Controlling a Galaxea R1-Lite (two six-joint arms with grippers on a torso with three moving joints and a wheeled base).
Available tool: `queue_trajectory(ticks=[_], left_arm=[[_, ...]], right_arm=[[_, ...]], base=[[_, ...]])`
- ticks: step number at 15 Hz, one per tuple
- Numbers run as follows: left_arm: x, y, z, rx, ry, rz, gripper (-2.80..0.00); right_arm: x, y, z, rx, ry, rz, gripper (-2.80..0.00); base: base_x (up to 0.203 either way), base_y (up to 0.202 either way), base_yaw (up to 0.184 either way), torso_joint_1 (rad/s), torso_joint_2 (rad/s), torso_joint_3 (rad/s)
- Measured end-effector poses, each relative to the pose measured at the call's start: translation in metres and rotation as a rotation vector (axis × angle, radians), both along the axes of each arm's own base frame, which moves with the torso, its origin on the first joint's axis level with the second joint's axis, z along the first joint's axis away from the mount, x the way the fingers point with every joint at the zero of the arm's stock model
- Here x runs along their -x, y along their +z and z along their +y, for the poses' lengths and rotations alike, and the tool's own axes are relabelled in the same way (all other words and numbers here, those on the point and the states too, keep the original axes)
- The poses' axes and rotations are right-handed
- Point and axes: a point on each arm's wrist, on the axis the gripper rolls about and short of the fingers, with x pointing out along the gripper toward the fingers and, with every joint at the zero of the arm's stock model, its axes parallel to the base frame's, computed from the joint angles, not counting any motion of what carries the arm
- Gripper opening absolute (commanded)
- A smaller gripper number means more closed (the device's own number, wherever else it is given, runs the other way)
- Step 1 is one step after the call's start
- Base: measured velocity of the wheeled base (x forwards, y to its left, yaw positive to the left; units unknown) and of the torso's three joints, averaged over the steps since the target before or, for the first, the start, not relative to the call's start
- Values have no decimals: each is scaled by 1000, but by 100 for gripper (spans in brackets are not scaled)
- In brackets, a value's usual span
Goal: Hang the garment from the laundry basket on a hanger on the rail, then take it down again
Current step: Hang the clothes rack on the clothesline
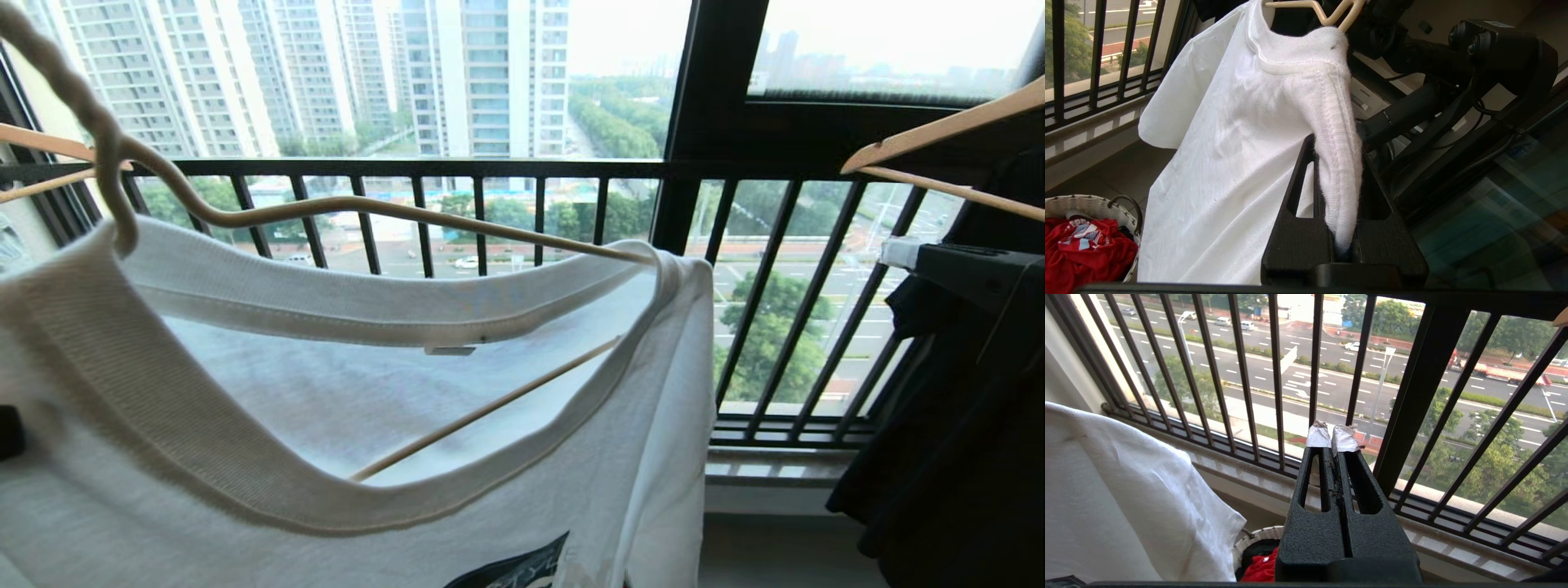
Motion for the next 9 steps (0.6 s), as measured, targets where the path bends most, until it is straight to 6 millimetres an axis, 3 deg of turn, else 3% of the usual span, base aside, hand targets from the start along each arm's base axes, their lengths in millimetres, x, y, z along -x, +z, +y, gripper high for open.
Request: queue_trajectory(ticks=[4,9], left_arm=[[0,-1,0,0,-1,-2,-280],[-1,-2,0,-2,-1,1,-280]], right_arm=[[2,1,-1,4,2,-7,-280],[2,1,-1,3,1,-9,-280]], base=[[0,0,0,262,-574,-306],[0,0,0,176,-370,-196]])
